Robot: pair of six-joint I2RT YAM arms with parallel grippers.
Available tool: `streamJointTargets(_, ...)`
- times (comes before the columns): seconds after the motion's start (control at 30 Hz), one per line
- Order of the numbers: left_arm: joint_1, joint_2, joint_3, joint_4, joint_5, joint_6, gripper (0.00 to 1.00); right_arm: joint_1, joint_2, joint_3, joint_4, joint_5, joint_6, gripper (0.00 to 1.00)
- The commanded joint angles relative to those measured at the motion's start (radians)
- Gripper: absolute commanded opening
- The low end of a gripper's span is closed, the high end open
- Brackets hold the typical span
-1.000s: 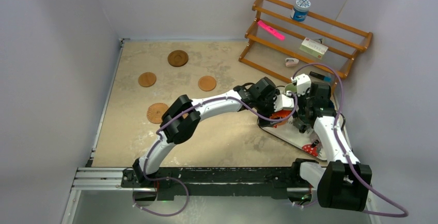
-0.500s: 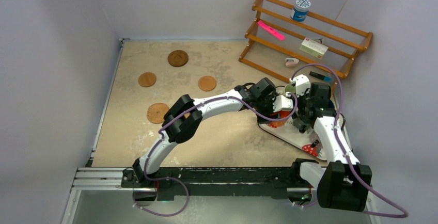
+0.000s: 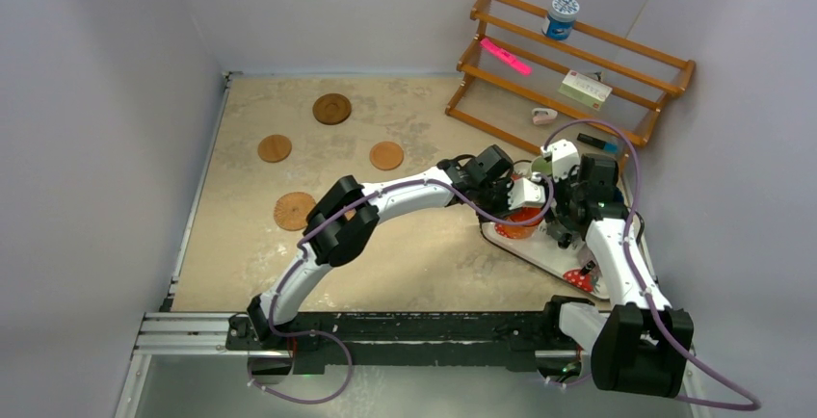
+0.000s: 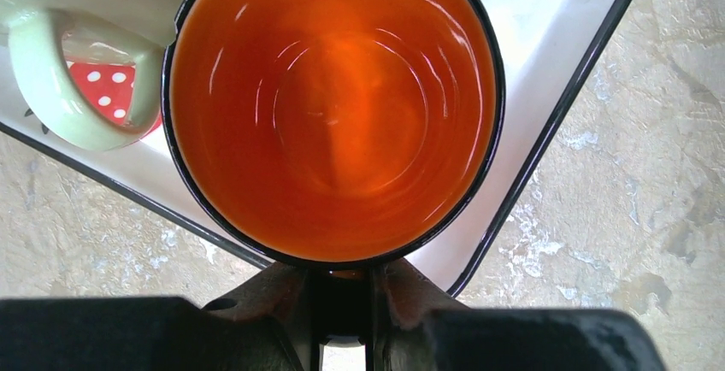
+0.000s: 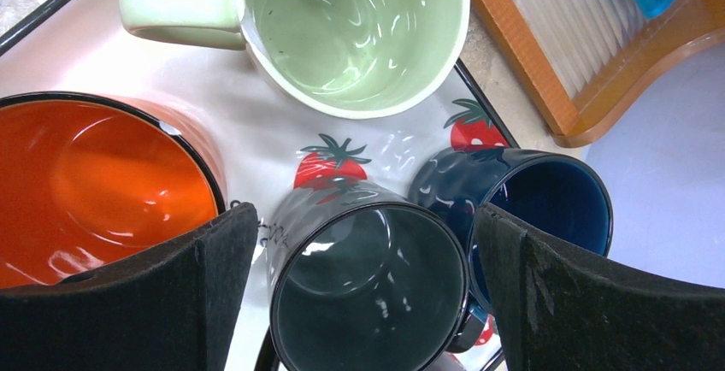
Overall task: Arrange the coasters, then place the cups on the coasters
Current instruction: Pick up the cup from the tray.
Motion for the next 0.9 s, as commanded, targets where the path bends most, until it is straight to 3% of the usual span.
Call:
streamJointTargets(0.0, 0.006, -0.037, 0.006, 0.021, 0.019, -0.005, 0.00, 0.004, -0.026, 0.035, -0.023, -0.027, 0.004, 0.99)
streamJointTargets(0.23, 0.018, -0.130, -0.036, 0.041, 0.018, -0.018, 0.00, 0.003, -0.050, 0.054, -0.046, -0.056, 0.034, 0.99)
streamJointTargets(0.43, 0.078, -0.307, -0.152, 0.130, -0.014, -0.040, 0.00, 0.003, -0.092, 0.085, -0.064, -0.057, 0.055, 0.99)
streamJointTargets(0.67, 0.133, -0.466, -0.320, 0.235, -0.109, -0.037, 0.00, 0.004, -0.134, 0.132, -0.085, -0.049, 0.052, 0.99)
streamJointTargets(0.87, 0.145, -0.577, -0.380, 0.239, -0.243, -0.023, 0.00, 0.003, -0.163, 0.143, -0.125, -0.135, 0.038, 0.99)
